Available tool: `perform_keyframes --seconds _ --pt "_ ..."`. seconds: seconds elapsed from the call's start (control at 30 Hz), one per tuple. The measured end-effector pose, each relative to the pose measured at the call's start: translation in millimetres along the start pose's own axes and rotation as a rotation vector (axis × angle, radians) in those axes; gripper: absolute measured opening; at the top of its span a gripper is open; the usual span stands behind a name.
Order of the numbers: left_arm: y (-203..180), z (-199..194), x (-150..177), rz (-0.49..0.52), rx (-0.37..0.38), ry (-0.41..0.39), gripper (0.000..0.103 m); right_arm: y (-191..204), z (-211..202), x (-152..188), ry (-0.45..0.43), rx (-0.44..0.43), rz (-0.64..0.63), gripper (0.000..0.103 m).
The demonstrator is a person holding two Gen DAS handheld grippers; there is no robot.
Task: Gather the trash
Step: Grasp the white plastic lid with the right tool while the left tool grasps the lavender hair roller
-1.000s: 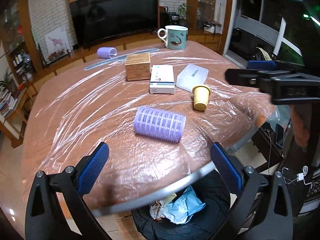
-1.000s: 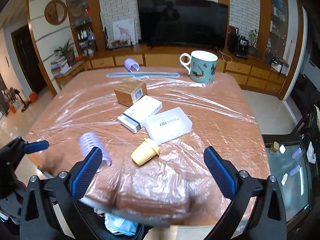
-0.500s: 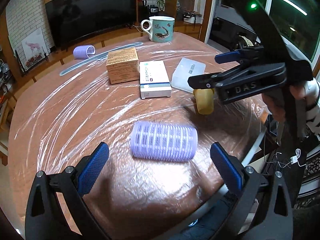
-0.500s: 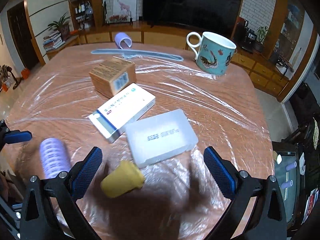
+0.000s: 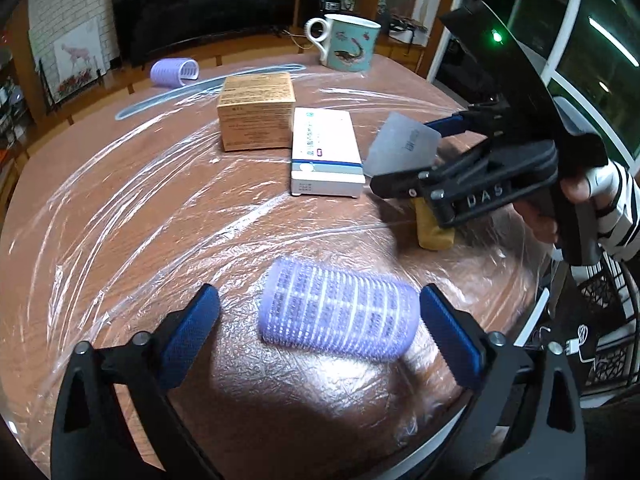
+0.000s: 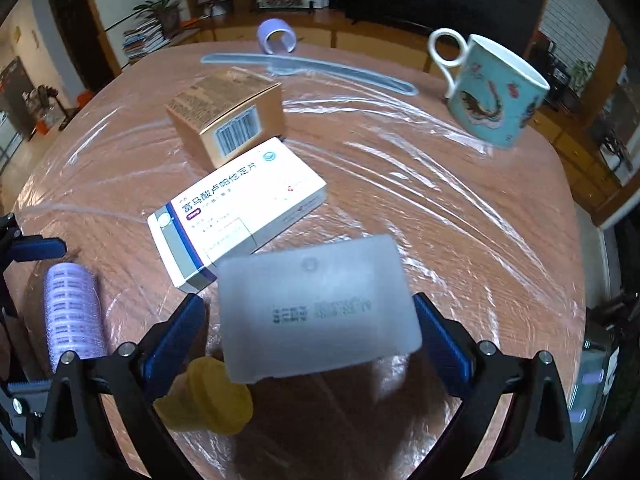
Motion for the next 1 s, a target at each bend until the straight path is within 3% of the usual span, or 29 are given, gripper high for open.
perform_keyframes --seconds 0.07,0.1,0.13,0.5,0.63,1.0 --pt "0.7 3.4 0.1 -0.007 -0.001 0.012 0.085 1.0 -0.6 -0.8 -0.006 -0.002 -0.013 0.087" --pt "0.5 4.5 0.2 -0.008 -0.003 0.018 0.074 1.0 -2.1 -1.3 -0.012 -0.009 -0.016 0.083" --pt "0.2 6.4 0.8 -0.006 -0.01 0.025 0.072 0.4 -2.5 -2.0 -0.013 -0.013 -0.016 0.083" --pt "3.9 -1.7 -3.1 -0.024 -0.051 -0.007 0.072 -16.6 -20.3 -9.7 -0.083 -0.016 0.076 0.083" --pt "9.4 -5.4 -3.2 -0.051 -0.06 -0.018 0.072 -30.2 -32.0 -7.3 -0.111 -0.098 0.209 0.083" --pt "23.1 -22.8 5.1 -0.104 -0.07 -0.035 0.072 2.8 -68.2 3.6 -0.153 -0.176 0.283 0.083"
Point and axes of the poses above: each gripper's, at about its wrist camera, not at the fingertips, and z roughly the way its jaws point, y to its left, x to its underside, the point moved 2 cm from there along z, roughly the way its jaws point, and after that the axes turned 6 degrees about -y, right-handed, at the moved point
